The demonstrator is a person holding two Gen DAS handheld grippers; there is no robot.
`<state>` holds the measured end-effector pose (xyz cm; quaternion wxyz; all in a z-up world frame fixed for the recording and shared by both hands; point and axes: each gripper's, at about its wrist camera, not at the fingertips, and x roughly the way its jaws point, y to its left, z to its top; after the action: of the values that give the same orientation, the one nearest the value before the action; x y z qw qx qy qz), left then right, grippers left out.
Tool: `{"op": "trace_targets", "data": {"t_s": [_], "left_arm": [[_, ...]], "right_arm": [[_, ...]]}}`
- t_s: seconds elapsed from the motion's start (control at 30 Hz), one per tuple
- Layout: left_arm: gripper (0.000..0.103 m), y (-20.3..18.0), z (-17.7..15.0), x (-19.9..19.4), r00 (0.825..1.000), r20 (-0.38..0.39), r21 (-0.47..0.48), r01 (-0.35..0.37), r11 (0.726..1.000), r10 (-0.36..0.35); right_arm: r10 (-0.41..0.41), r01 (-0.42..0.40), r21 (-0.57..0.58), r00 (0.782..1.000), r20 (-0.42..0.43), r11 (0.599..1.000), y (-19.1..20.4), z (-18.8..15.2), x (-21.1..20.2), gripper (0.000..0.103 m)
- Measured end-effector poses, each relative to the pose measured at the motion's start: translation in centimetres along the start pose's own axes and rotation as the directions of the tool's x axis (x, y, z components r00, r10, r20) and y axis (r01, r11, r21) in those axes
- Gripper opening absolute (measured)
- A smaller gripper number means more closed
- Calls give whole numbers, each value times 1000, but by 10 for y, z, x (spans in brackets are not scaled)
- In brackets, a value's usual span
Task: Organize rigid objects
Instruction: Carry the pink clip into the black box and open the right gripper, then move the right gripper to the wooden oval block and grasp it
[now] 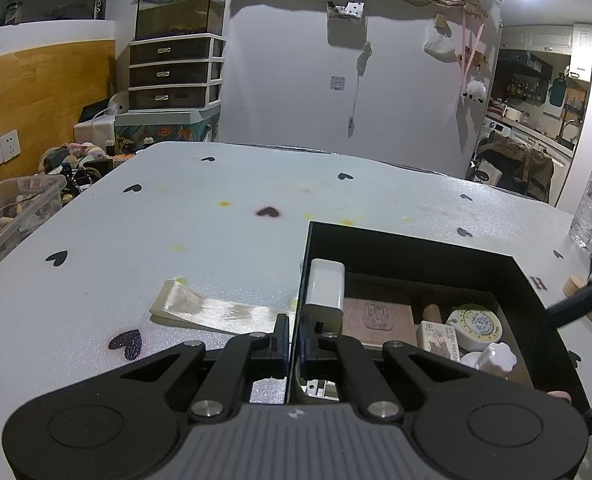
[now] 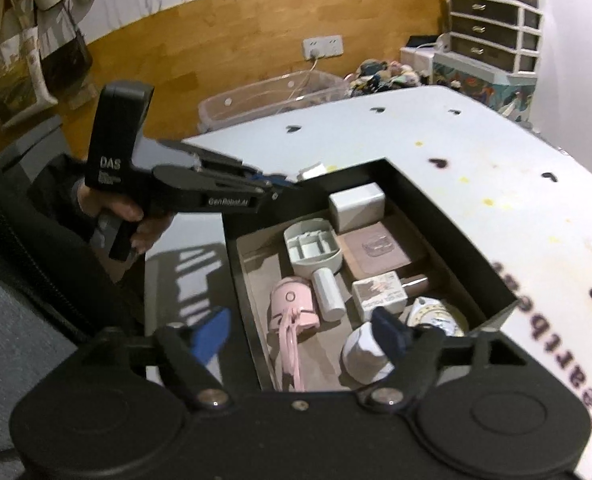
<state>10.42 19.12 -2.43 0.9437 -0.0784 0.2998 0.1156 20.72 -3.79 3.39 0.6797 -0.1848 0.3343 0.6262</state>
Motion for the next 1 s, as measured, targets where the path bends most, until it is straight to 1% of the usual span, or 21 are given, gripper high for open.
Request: {"op": "trace_targets", "data": {"t_s": [0.03,0.07,0.1,0.17,0.4,0.6,0.7,0.8,0.87,1.0], "left_arm": [[4,0,0,0,1000,0,0,0,1000,0],[4,0,0,0,1000,0,1,-1,1000,1],[4,0,0,0,1000,0,0,0,1000,0],[4,0,0,0,1000,0,1,-1,1000,1],[4,1,0,0,1000,-2,3,-5,1000,5],[4,0,0,0,1000,-2,4,-5,1000,5],[4,1,0,1,1000,-3,6,-7,1000,7],[4,1,0,1,1000,-3,6,-7,1000,7],[4,1,0,1,1000,-4,7,-7,1000,7],[4,2,0,1,1000,-4,7,-9,1000,9]], "right_arm": [[-6,6,5,1000,12,1000,0,0,-3,89],[-14,14,11,1000,24,1000,0,0,-6,97],[-24,24,16,999,36,1000,0,-1,-8,103],[-41,39,30,997,58,999,1,-1,-12,103],[-104,101,48,992,76,994,1,-3,-18,103],[-165,156,88,979,117,984,-6,-11,-30,103],[-235,216,141,963,134,966,-16,-18,-39,103],[-327,295,209,935,138,932,-30,-30,-50,103],[-390,349,256,911,132,901,-41,-39,-57,103],[-512,448,373,854,91,813,-63,-62,-69,103]]}}
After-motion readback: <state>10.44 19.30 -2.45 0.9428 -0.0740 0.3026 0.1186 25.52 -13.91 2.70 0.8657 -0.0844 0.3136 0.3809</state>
